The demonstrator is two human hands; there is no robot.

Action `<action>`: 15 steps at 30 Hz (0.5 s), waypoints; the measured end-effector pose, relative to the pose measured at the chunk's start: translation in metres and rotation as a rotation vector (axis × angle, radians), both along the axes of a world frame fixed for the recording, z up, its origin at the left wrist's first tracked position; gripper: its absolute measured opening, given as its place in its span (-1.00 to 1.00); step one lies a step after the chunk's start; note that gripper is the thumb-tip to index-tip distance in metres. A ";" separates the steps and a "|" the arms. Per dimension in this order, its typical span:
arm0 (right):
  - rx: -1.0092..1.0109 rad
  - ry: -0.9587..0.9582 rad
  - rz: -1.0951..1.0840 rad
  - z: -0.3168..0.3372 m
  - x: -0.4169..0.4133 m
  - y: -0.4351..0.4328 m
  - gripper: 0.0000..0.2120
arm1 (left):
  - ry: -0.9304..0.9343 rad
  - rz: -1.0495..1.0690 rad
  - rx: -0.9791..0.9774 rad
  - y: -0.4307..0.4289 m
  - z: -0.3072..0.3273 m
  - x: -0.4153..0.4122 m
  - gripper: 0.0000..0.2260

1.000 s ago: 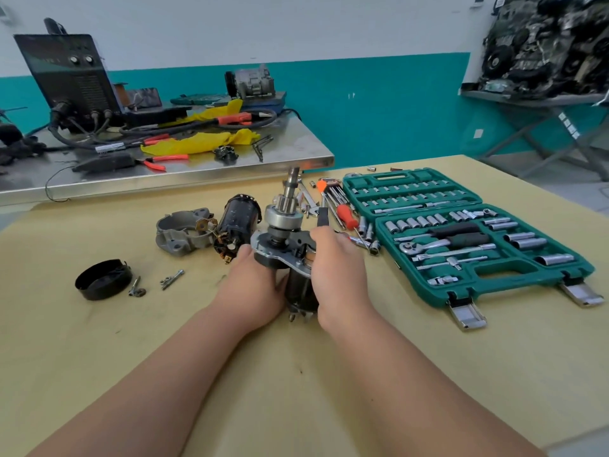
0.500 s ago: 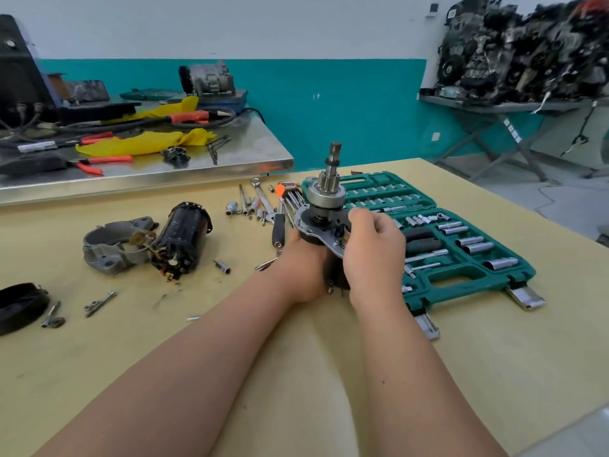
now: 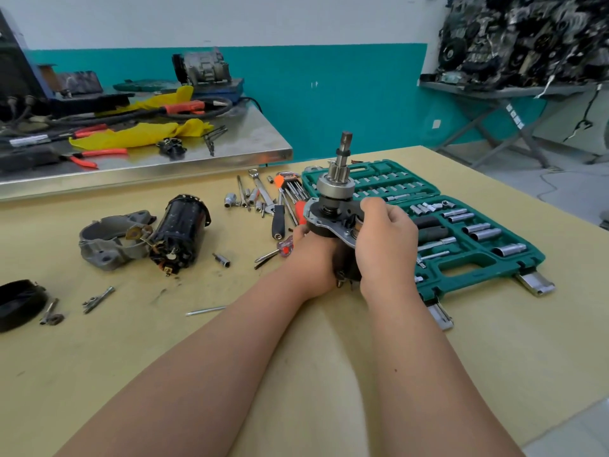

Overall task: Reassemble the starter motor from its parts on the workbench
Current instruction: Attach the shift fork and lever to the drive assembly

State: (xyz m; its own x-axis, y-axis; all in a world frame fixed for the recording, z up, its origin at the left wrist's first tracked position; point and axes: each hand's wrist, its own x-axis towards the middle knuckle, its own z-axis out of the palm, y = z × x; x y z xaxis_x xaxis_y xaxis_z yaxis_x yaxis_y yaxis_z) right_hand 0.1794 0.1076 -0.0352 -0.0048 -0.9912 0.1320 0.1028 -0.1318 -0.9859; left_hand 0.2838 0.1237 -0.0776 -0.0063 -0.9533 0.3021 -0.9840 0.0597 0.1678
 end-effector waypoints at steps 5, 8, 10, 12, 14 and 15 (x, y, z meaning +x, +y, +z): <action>0.045 -0.018 -0.010 0.001 0.000 0.001 -0.67 | -0.045 0.028 0.036 0.001 0.002 0.001 -0.83; 0.087 -0.037 0.023 0.001 0.004 0.004 -0.65 | -0.068 -0.003 -0.059 0.011 0.005 0.007 -0.87; 0.091 -0.029 0.061 0.001 0.007 0.007 -0.68 | -0.093 0.006 -0.094 0.018 0.004 0.011 -0.88; 0.063 -0.015 0.093 0.001 0.009 0.010 -0.70 | -0.102 -0.005 -0.112 0.022 0.004 0.013 -0.83; 0.031 -0.017 0.103 0.001 0.009 0.014 -0.70 | -0.070 -0.025 -0.124 0.023 0.006 0.013 -0.83; 0.023 -0.022 0.100 0.002 0.009 0.014 -0.69 | -0.078 -0.010 -0.108 0.023 0.006 0.012 -0.80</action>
